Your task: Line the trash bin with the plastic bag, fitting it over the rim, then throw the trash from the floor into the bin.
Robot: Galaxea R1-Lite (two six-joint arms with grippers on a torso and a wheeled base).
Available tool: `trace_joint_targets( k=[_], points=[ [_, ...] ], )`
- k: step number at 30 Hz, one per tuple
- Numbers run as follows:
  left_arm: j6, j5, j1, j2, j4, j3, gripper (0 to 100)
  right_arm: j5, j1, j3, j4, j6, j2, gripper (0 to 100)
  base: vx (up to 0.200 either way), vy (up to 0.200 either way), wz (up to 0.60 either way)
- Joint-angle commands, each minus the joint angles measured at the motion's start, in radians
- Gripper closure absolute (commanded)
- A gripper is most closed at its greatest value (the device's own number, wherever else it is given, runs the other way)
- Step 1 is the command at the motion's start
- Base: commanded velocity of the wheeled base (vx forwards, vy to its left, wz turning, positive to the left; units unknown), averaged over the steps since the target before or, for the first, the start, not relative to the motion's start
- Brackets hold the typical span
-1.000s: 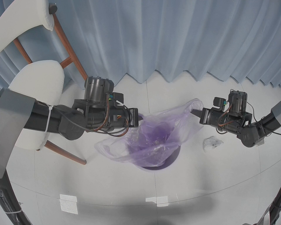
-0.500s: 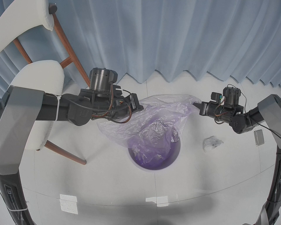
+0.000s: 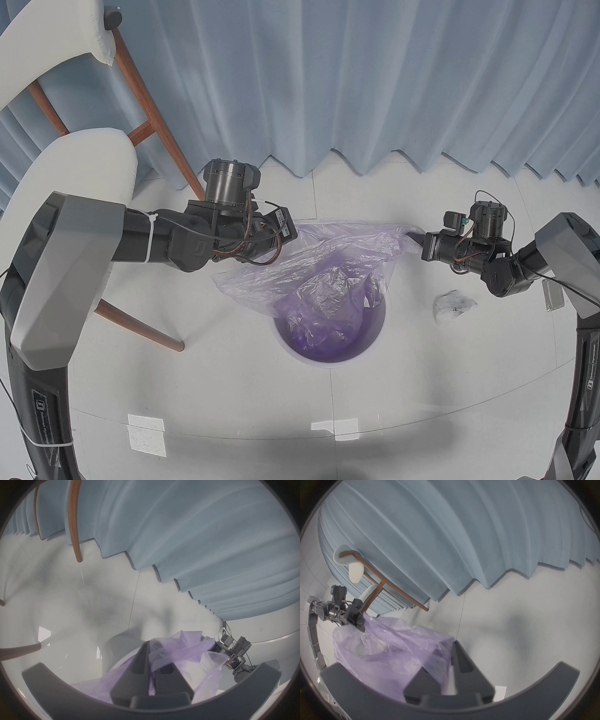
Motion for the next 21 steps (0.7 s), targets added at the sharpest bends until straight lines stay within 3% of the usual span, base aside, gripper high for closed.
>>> trace_joint_targets(
  k=[1,3,4,5,6,8,16,20,21],
  points=[
    [-0.004,0.001,-0.015,0.011,0.0,-0.008,100,0.009,-0.007,0.016,-0.037,0.028,-0.041,0,0.0,0.0,0.0],
    [-0.005,0.001,-0.024,0.01,0.0,-0.007,100,0.025,-0.012,0.073,-0.04,0.118,-0.122,0,0.0,0.0,0.0],
    [-0.01,0.002,-0.03,0.007,0.0,-0.007,100,0.045,-0.011,0.128,-0.039,0.209,-0.199,0,0.0,0.0,0.0],
    [-0.01,0.002,-0.03,0.007,0.0,-0.007,100,0.045,-0.011,0.128,-0.039,0.209,-0.199,0,0.0,0.0,0.0],
    [-0.011,0.007,-0.034,0.002,0.0,-0.008,100,0.058,-0.007,0.189,-0.031,0.29,-0.277,0,0.0,0.0,0.0],
    [-0.011,0.008,-0.038,-0.01,0.0,-0.008,100,0.058,0.0,0.271,-0.028,0.359,-0.365,0,0.0,0.0,0.0],
    [-0.011,0.019,-0.048,-0.039,0.001,-0.007,100,0.029,0.08,0.648,-0.025,0.368,-0.578,0,0.0,0.0,0.0],
    [-0.011,0.028,-0.053,-0.041,0.001,-0.005,100,-0.096,0.16,0.769,-0.028,0.39,-0.581,0,0.0,0.0,0.0],
    [-0.011,0.028,-0.053,-0.041,0.001,-0.005,100,-0.103,0.167,0.772,-0.028,0.394,-0.579,0,0.0,0.0,0.0]
  ],
)
